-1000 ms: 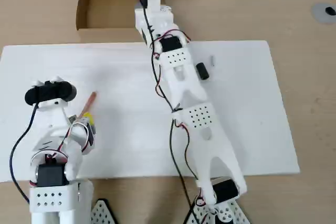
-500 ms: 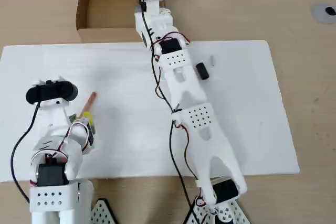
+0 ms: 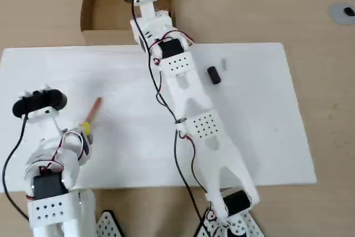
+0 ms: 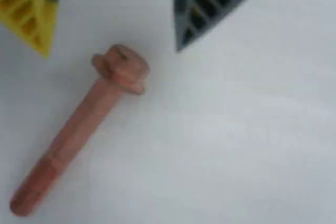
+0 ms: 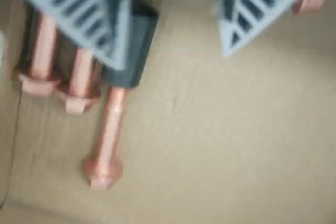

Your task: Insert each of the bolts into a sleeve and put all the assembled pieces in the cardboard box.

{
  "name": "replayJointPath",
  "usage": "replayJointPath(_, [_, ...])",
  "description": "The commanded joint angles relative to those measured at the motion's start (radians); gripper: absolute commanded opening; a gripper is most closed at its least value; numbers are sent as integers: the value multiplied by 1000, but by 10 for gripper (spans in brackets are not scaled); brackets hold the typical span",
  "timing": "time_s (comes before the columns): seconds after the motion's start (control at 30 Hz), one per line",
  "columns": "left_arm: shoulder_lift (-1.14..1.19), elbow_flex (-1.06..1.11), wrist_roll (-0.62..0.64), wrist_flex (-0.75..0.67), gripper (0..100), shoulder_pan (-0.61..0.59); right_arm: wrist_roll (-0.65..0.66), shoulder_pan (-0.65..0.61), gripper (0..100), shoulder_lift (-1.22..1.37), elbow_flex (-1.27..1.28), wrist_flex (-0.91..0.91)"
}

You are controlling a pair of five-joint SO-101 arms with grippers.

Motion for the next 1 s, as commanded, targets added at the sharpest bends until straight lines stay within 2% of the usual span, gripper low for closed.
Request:
replayJointPath(0.0, [21,-107,-6,2,172,-11,9,-15,187,-124,-58,110])
replayJointPath(0.17, [240,-230,180,-20,201,-11,11,-4,186,-306,-58,302])
replayJointPath(0.23, [397,-290,193,-32,203,-9,11,7,186,-387,-58,376])
replayJointPath(0.37, [766,-483,106,3,200,-8,11,12,186,-559,-58,545])
replayJointPath(0.6, [1242,-901,-43,282,199,32,11,10,186,-837,-56,830])
replayJointPath(0.73, [1351,-980,-77,341,198,110,6,27,186,-940,-56,936])
replayJointPath(0.87, [1354,-980,-80,339,198,176,6,67,186,-1009,-56,939])
replayJointPath(0.97, [1359,-979,-75,327,198,178,8,102,186,-1038,-56,939])
